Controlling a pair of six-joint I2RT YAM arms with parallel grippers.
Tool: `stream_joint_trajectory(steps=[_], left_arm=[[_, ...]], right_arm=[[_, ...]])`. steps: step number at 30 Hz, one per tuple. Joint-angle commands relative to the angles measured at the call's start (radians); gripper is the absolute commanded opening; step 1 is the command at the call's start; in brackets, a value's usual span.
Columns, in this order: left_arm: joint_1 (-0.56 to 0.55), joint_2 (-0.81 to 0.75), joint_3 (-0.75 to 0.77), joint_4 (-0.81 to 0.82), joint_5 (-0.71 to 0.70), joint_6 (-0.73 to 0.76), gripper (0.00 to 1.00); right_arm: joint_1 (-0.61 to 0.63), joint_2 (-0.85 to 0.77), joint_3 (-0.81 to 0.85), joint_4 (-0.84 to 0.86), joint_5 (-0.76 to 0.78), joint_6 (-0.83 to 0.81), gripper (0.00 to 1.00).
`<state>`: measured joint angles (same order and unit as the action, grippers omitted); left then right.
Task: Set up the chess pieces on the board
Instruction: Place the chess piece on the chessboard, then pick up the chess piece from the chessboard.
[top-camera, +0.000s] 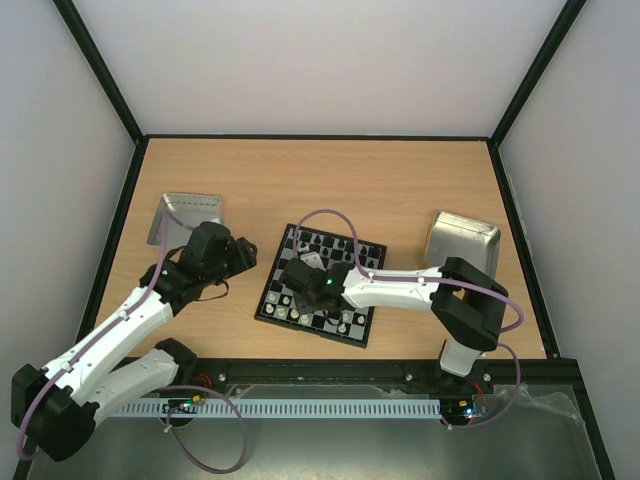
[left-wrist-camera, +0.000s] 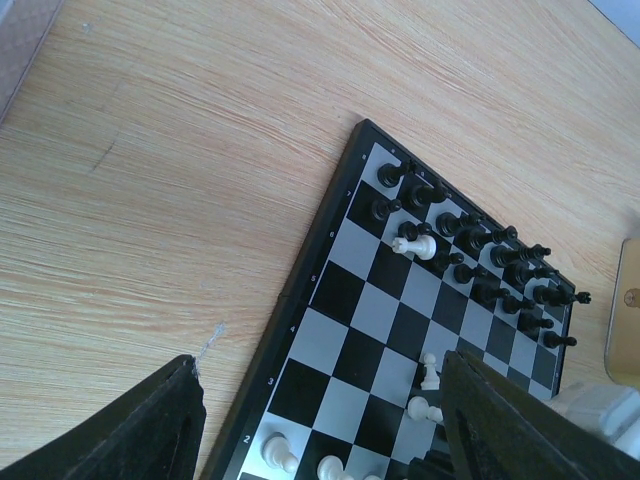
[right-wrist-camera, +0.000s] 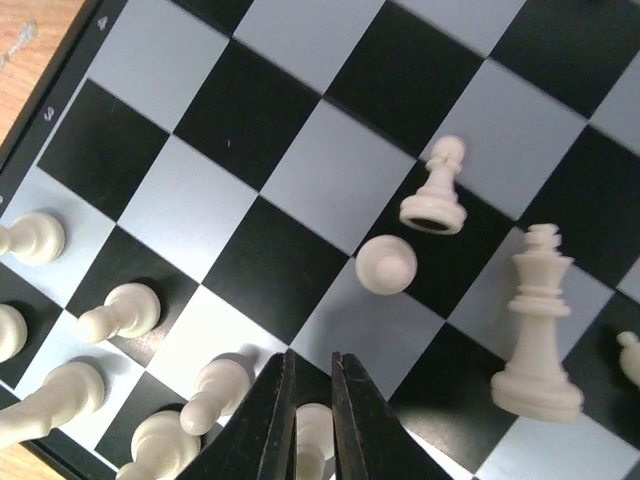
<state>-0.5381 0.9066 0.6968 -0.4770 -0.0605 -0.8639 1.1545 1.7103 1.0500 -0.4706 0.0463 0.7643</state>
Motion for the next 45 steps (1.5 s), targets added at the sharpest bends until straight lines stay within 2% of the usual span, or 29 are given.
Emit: stream_joint_trajectory(steps=[1,9,14,16,23,31,45], left_arm=[[0.006,-0.002,0.013,0.008,0.0,0.009,0.66],[0.006,-0.004,0.016,0.011,0.006,0.012,0.66],[0.007,0.001,0.018,0.022,0.024,0.016,0.66],[0.006,0.003,0.019,0.028,0.033,0.018,0.66],[0.006,0.015,0.023,0.038,0.054,0.02,0.66],[0.006,0.019,0.022,0.037,0.057,0.017,0.66],[0.006,0.019,0.023,0.032,0.051,0.022,0.67]], right_arm=[[0.004,-0.072,0.014,-0.01,0.147,0.05,0.12],[-0.066,-0.252,-0.077,-0.021,0.246,0.097,0.26],[-0.123,-0.333,-0.179,-0.038,0.226,0.098,0.41],[-0.148,-0.347,-0.223,-0.03,0.183,0.081,0.44],[-0.187,-0.313,-0.268,0.02,0.072,-0.021,0.45],[-0.218,-0.242,-0.247,0.029,0.069,-0.114,0.4],[-0.246,-0.154,-0.192,0.028,0.049,-0.231,0.4]])
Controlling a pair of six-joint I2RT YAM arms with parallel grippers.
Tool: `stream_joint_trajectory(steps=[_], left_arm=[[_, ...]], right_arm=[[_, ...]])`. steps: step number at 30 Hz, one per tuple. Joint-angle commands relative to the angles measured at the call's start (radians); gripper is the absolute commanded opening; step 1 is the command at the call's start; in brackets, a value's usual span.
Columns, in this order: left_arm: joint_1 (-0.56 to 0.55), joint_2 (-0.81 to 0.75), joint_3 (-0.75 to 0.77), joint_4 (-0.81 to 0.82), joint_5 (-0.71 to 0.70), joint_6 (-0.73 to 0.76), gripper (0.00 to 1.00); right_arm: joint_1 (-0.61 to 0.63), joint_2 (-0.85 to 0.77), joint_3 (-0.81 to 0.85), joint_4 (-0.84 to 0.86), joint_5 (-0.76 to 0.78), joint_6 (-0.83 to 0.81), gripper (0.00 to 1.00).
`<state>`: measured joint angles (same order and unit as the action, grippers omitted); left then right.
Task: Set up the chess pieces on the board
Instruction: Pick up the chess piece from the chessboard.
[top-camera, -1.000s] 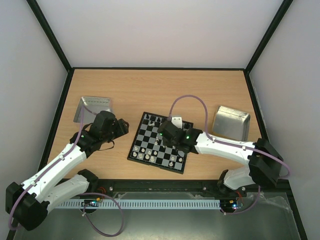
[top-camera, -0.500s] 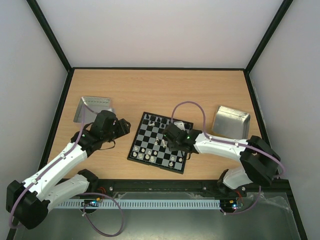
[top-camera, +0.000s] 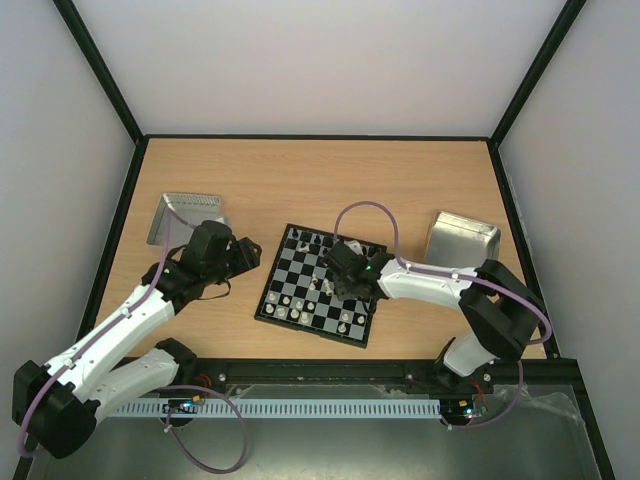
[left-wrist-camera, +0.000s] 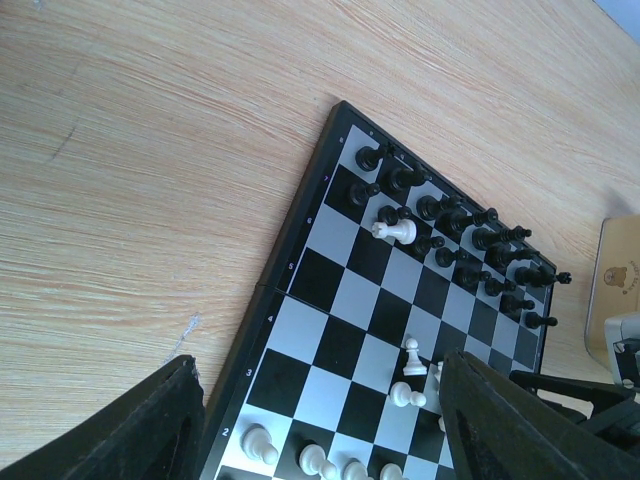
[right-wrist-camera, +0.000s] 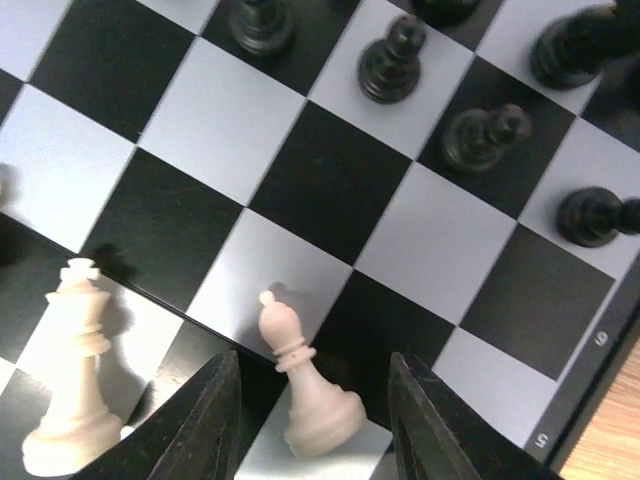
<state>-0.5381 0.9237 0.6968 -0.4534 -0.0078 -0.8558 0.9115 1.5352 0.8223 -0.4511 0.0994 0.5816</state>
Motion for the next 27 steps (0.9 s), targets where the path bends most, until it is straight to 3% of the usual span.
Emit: stream_joint_trajectory(steps=[1,12,23,27], left_arm=[[0.006,0.001,0.022,0.009,-0.001,0.014,0.67],[0.006,0.003,0.023,0.01,-0.001,0.018,0.67],[0.006,0.01,0.026,0.02,0.019,0.016,0.67],[0.005,0.003,0.019,0.081,0.122,0.062,0.68]], right_arm=[[-0.003,0.025,0.039,0.006,-0.013,-0.049,0.38],[-0.003,-0.006,0.004,-0.017,-0.069,-0.016,0.28],[-0.003,-0.001,-0.004,-0.009,-0.059,-0.011,0.1],[-0.002,-0.078,-0.006,0.022,-0.01,-0.013,0.08]])
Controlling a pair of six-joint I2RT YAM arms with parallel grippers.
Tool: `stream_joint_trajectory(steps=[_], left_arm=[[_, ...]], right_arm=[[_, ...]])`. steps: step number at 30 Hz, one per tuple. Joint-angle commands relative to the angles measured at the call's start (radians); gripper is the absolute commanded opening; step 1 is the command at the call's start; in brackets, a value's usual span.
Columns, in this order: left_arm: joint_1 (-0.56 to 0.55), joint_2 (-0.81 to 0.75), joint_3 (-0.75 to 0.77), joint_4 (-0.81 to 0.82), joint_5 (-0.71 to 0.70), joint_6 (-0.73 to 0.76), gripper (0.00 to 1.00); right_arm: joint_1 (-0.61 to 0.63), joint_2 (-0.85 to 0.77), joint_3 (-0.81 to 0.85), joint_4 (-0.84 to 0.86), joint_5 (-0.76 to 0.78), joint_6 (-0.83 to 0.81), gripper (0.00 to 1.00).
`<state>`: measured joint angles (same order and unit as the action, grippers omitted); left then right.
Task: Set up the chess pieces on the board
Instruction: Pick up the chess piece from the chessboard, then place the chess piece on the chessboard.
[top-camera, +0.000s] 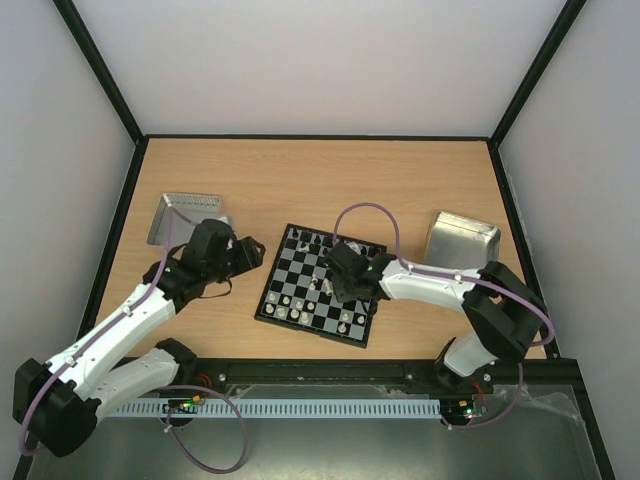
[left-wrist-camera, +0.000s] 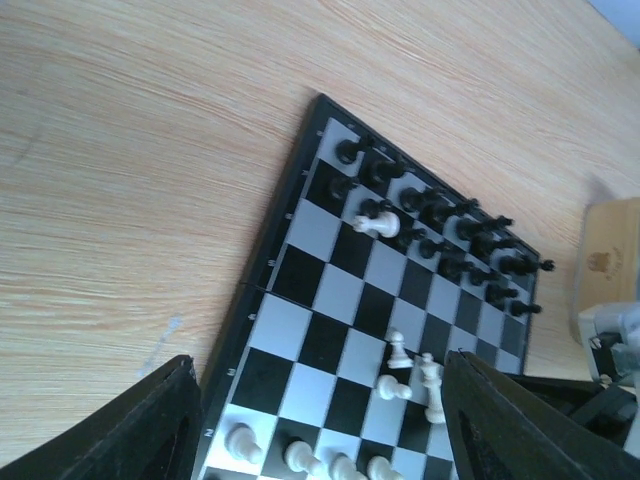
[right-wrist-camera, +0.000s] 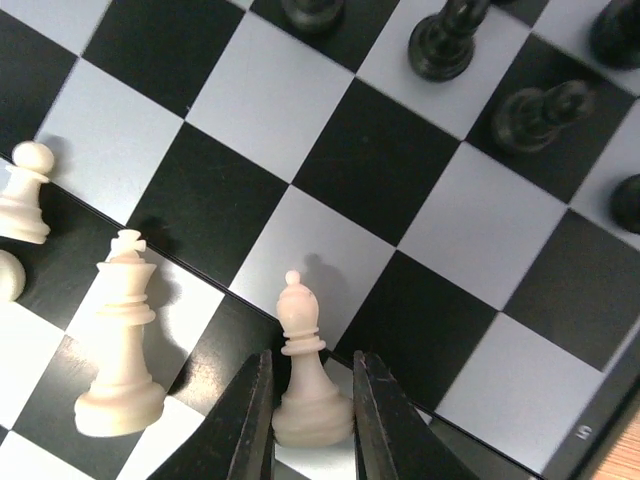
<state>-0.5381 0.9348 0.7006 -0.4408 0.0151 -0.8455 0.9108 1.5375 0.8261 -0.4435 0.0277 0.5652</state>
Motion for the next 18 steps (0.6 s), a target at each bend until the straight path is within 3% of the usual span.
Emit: stream_joint_trajectory(steps=[1,9,18], left_arm=[[0.005,-0.011,0.01,0.102,0.152,0.072,0.68],[-0.021,-0.037,-0.002,0.36,0.454,0.071,0.76],[-0.059,-0.046,0.028,0.562,0.655,-0.053,0.84]], right_arm=[[-0.002,-0.12,-0.014,0.034,0.066,-0.001,0.08],[-0.003,-0.501,-0.114,0.316,-0.148,-0.133,0.07],[-0.002,-0.686,-0.182,0.474,-0.383,-0.279,0.07]])
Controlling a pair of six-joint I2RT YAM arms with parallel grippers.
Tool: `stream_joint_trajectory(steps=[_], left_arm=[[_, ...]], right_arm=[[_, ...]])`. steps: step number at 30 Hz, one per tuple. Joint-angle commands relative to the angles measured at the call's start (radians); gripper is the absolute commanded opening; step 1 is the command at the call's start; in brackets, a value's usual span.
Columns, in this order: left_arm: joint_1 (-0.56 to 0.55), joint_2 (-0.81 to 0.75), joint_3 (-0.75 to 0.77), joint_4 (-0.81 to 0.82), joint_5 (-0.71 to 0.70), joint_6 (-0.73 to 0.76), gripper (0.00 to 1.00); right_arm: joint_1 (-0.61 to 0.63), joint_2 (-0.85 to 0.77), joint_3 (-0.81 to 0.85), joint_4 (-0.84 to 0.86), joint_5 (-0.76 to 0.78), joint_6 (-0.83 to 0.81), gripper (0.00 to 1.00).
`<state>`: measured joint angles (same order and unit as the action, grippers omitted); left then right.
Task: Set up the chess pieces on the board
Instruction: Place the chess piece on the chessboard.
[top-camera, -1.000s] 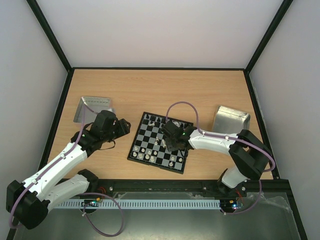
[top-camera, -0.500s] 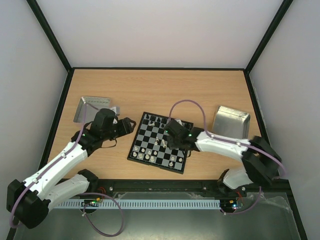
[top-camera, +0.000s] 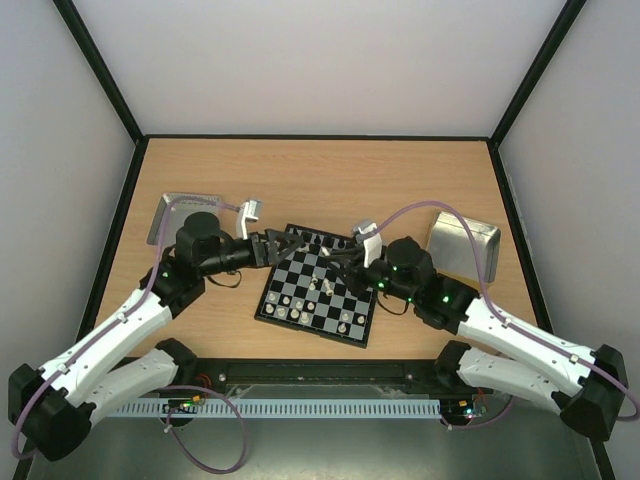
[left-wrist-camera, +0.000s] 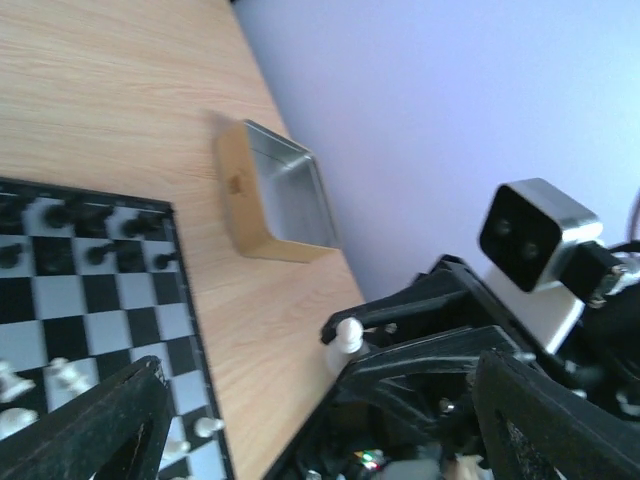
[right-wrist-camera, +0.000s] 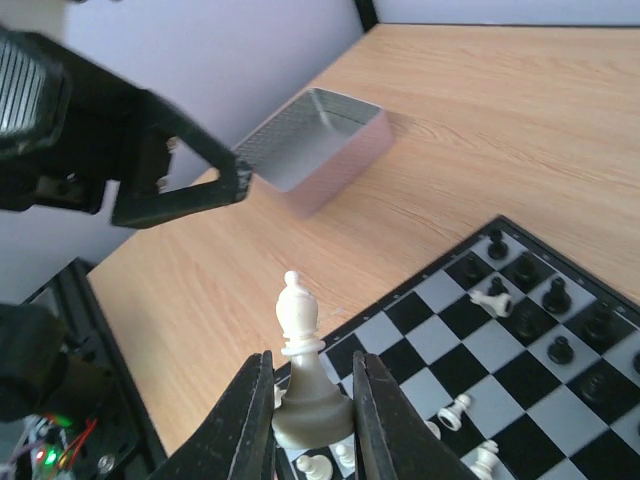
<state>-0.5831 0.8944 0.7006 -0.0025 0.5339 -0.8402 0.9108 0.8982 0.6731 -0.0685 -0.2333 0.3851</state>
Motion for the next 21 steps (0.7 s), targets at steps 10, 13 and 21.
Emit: stream_joint_trajectory(steps=[10,13,21], left_arm=[[-0.073,0.117,0.084,0.13,0.262,-0.129,0.66],[-0.088,0.143,0.082,0.151,0.279,-0.129,0.54],[-0.098,0.186,0.05,0.19,0.275,-0.133,0.31]], right_arm=[[-0.002,-0.077,-0.031,0.112,-0.174,-0.156,0.07],[-0.003,-0.078,-0.037,0.105,-0.172,-0.158,0.07],[-0.003,-0.07,-0.037,0.088,-0.173,-0.151,0.07]])
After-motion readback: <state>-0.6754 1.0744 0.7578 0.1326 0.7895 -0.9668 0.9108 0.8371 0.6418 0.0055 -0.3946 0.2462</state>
